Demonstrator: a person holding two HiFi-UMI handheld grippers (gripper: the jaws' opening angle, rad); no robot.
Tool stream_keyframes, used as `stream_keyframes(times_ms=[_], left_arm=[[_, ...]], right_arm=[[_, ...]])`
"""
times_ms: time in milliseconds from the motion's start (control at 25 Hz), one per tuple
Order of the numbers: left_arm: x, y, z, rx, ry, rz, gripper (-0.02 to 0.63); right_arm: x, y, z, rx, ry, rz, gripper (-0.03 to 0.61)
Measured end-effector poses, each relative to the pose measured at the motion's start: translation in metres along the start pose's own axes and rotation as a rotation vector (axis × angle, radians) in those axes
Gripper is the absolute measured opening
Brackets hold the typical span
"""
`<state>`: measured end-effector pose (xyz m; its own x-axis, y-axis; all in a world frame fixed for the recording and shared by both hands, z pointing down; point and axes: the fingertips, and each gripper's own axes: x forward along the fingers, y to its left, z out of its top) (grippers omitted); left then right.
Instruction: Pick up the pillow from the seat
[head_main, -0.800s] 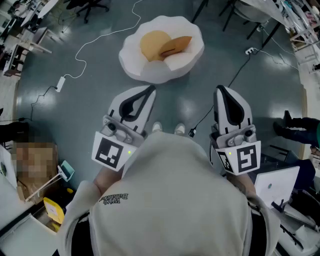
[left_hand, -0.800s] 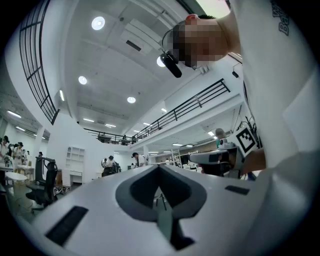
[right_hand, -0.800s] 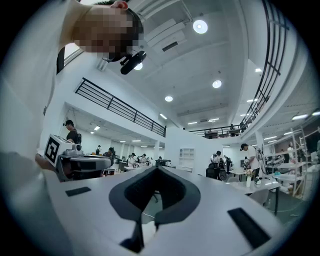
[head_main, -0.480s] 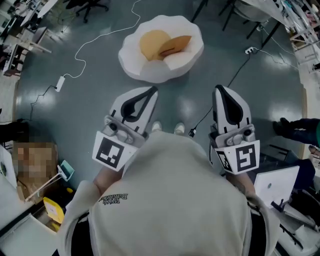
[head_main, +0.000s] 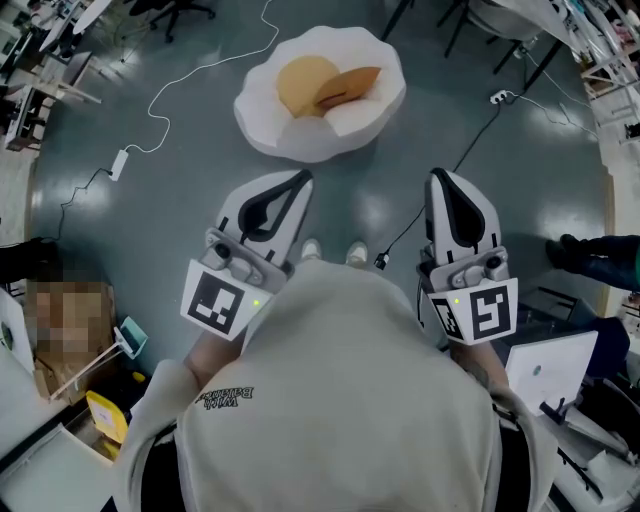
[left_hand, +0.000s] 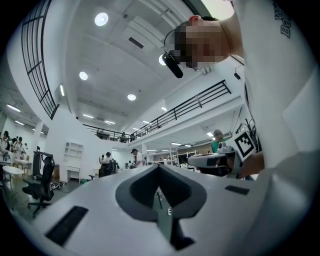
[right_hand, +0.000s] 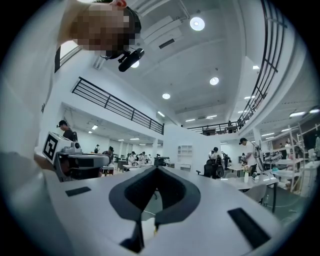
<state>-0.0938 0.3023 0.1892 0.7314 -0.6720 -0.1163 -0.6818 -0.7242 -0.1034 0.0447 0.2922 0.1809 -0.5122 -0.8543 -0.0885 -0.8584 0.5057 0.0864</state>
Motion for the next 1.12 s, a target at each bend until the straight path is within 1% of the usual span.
stream_keyframes(times_ms=[520, 720, 920, 1040, 1120], left_arm=[[0.025, -0.022, -0.005, -0.003, 0.020, 0.027, 0.009], [0.037, -0.033, -0.009, -0.008, 0.033, 0.037, 0.009], [0.046, -0.040, -0.015, -0.056, 0.026, 0.071, 0.009], [0.053, -0.046, -0.017, -0.053, 0.023, 0.075, 0.009], [0.058, -0.050, -0.017, -0.034, 0.010, 0.071, 0.009]], right_arm=[[-0.015, -0.030, -0.009, 0.025, 0.007, 0.020, 0.009], [-0.023, -0.044, -0.012, 0.006, 0.008, 0.034, 0.009], [-0.034, -0.061, -0.017, -0.018, 0.010, 0.047, 0.009], [-0.042, -0.072, -0.019, -0.027, 0.009, 0.045, 0.009], [-0.046, -0.077, -0.020, -0.029, 0.007, 0.043, 0.009]])
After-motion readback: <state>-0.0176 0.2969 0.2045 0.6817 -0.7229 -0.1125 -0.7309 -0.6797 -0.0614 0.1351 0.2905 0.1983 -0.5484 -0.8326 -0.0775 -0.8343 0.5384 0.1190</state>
